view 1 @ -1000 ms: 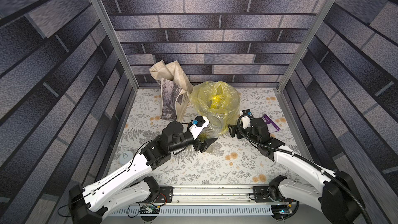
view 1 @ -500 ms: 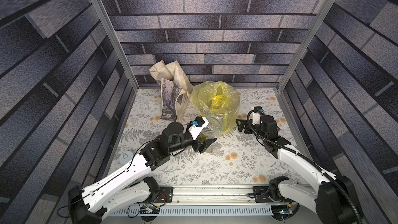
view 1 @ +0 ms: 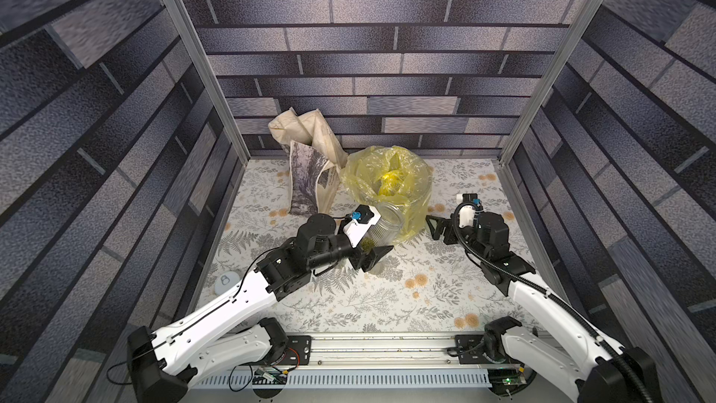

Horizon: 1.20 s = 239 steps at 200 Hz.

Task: Empty moldy mung beans from jars
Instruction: Pour the moldy mung beans from the jar into the trash bin.

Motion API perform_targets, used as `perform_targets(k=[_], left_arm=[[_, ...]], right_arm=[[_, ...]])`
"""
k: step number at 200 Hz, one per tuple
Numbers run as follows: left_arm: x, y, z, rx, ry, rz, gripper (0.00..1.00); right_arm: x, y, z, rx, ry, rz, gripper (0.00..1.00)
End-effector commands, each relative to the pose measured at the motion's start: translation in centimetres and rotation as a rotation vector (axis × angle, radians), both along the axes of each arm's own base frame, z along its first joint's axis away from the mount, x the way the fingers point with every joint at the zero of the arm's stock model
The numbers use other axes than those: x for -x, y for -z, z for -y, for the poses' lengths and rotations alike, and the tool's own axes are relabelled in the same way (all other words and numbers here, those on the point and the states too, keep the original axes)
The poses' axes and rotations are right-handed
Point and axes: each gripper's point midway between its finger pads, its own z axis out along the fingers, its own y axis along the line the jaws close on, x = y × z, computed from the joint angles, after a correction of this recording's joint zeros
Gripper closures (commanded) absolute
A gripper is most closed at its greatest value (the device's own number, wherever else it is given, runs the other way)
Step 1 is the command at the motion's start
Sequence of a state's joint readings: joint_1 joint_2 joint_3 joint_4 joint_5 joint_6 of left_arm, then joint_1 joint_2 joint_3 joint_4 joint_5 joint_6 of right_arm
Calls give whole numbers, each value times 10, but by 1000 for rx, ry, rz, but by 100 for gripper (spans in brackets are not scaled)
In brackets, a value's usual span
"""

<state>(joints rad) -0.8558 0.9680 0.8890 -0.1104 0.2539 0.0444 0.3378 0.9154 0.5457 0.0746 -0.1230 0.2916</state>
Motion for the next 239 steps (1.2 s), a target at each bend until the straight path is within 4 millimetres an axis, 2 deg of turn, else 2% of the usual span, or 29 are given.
perform_targets(k=[1, 31, 68, 82, 104, 123, 166, 239], left_arm=[[1, -43, 4, 79, 12, 60, 29], [-5, -48, 9, 55, 12, 62, 28], [-17, -54, 22, 25, 5, 47, 28], [-23, -59, 26, 17, -5, 42, 28], [-29, -65, 34, 15, -3, 36, 28], [-32, -70, 41, 19, 2, 35, 28], [-33, -77, 63, -1, 24, 64, 28], [-29, -81, 94, -16, 77, 75, 28]], right_arm=[[11, -22, -6, -46, -48, 17, 0], [33, -70, -22, -185, -155, 84, 0], [73, -151, -50, -436, -406, 196, 0], [84, -171, -52, -487, -455, 223, 0], [97, -192, -54, -544, -509, 253, 0], [104, -200, -54, -578, -529, 271, 0], [108, -200, -59, -594, -543, 262, 0], [98, -184, -63, -538, -498, 223, 1]])
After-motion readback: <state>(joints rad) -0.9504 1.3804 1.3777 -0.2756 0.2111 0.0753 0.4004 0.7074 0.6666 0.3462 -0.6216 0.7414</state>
